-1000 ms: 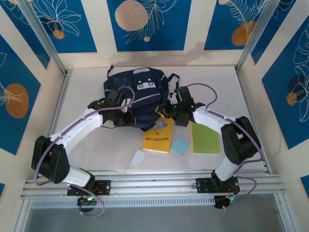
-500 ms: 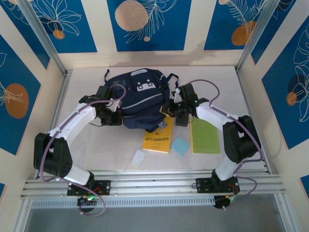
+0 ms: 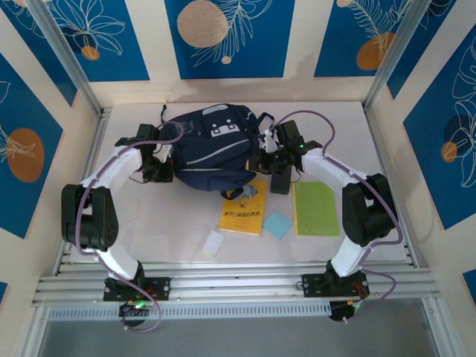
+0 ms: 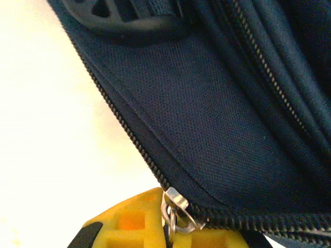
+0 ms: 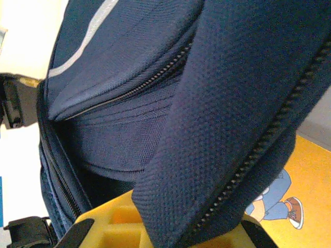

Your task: Pack books, pencil case, and school supplies into a backpack

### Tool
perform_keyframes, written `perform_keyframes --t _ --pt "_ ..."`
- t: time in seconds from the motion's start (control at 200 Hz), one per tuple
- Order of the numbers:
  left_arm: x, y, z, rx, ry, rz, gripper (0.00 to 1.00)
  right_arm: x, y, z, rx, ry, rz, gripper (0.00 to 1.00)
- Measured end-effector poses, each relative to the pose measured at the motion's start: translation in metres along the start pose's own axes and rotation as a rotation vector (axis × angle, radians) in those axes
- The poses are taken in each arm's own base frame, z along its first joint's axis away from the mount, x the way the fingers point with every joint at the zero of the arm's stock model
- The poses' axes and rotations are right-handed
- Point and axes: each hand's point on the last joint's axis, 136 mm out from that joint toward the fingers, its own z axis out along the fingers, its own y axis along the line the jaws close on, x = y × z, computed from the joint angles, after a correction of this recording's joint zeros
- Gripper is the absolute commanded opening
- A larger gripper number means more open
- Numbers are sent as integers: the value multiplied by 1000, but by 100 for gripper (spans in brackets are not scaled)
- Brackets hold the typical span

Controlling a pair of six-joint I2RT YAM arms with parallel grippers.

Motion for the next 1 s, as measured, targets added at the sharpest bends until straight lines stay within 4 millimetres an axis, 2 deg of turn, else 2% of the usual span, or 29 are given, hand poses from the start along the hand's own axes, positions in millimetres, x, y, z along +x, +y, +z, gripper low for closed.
perform_keyframes --t 0.15,0.245,0.39,0.505,0.685,0.79,1.0 --pt "-26 8 11 -34 -53 -19 0 -5 3 1 -16 -17 -24 0" --pt "-37 7 23 37 -64 -36 0 -8 3 3 -18 -27 -39 0" --pt "-41 -3 27 261 -100 -6 0 -11 -3 3 7 -18 -58 0" --pt "-32 -7 22 332 -140 31 0 -16 -5 -1 20 -7 -86 0" --pt "-37 1 7 258 -192 110 0 -18 -4 -9 12 5 -118 0" --pt "-37 13 8 173 -177 106 0 -19 1 -10 -11 6 -141 0" --pt "-43 25 14 94 -140 101 0 -18 3 -10 -25 10 -164 0"
